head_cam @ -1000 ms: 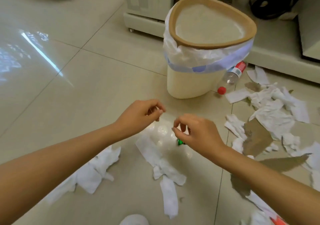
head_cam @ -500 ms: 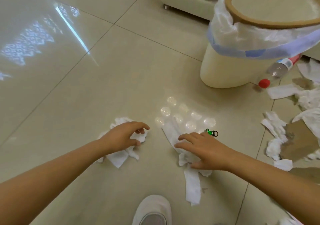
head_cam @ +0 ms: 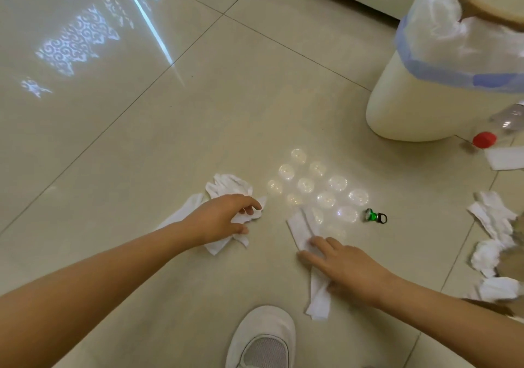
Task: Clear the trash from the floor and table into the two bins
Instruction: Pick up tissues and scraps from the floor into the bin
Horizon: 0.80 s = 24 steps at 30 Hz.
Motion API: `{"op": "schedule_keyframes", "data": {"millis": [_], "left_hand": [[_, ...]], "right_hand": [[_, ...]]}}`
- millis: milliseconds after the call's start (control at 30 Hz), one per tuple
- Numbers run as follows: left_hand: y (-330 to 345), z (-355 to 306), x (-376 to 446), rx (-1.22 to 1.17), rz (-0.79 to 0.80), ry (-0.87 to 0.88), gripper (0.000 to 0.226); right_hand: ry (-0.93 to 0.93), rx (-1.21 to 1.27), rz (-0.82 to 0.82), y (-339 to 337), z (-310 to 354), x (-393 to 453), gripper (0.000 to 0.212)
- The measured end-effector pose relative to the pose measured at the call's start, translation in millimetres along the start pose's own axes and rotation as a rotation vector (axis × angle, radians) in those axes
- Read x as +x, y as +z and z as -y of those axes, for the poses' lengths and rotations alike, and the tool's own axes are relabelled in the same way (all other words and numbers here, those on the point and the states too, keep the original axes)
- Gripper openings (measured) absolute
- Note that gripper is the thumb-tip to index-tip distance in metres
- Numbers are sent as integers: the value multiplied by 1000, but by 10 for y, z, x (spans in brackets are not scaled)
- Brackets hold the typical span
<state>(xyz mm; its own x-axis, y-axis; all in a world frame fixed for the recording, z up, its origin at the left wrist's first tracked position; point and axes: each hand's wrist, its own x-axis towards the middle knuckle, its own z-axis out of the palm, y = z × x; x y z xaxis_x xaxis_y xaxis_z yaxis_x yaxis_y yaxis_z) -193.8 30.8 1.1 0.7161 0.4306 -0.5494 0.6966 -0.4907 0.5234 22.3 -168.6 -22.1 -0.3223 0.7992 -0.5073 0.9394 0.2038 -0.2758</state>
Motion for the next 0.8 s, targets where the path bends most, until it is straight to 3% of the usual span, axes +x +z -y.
{"op": "schedule_keyframes", "data": {"millis": [100,200,267,367,467,633,800], "left_hand": [[34,71,-22,-24,-64,-12,51],[101,132,-68,78,-271,-75,73],[168,149,-106,129,-358,-267,101],[291,211,-105,-99,-353,-588,128],[368,286,-5,-263,-348,-682,137],[392,38,135,-195,-416,-517,115],[398,-39,252,-121,-379,-205,64]], "right_hand": [[-80,-104,-107,28,3,50,60],[-90,-83,-289,-39,-3,140,51],[-87,58,-360,-132,21,185,51],[-92,158,-455,-256,75,239,53],[-101,230,-497,-306,105,270,47],[-74,241,-522,-305,57,257,45],[5,273,-502,-284,-26,162,41]]}}
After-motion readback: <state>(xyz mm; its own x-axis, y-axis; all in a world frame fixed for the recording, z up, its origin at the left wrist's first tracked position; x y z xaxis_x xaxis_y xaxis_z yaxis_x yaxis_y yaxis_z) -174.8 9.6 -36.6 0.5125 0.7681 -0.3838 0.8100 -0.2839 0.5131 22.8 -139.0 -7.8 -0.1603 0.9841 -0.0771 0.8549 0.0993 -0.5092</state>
